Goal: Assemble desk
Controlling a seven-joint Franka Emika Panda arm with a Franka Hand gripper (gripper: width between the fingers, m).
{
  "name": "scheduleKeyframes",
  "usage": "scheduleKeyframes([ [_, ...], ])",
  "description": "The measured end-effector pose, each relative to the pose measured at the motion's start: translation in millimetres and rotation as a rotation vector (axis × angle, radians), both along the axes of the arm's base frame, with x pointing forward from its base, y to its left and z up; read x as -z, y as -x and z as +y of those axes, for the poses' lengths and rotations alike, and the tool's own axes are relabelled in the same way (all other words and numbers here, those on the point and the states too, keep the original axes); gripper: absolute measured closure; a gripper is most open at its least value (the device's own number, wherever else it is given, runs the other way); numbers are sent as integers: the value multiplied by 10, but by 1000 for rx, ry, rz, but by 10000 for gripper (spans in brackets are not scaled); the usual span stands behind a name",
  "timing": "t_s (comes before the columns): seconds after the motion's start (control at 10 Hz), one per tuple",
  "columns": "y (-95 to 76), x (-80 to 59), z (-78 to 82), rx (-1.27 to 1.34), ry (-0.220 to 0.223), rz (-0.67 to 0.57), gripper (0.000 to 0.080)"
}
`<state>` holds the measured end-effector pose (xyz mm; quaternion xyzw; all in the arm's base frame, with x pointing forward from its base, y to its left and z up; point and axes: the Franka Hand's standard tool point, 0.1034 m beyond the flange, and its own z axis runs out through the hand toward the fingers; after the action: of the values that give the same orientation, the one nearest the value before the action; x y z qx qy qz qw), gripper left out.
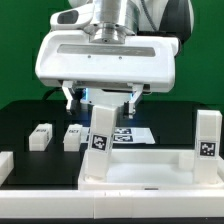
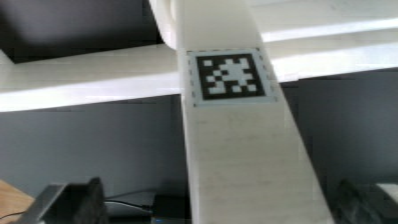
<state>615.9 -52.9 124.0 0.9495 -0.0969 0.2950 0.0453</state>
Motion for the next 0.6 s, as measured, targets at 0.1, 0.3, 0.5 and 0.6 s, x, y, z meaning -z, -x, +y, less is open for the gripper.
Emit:
scheduleKeyframes([
  [0.1, 0, 0, 0, 0, 0, 0, 153],
  [0.3, 0, 1, 0, 0, 0, 0, 151],
  [0.5, 6, -8, -40, -21, -21, 88, 151],
  [0.6, -51, -119, -115, -12, -35, 91, 151],
])
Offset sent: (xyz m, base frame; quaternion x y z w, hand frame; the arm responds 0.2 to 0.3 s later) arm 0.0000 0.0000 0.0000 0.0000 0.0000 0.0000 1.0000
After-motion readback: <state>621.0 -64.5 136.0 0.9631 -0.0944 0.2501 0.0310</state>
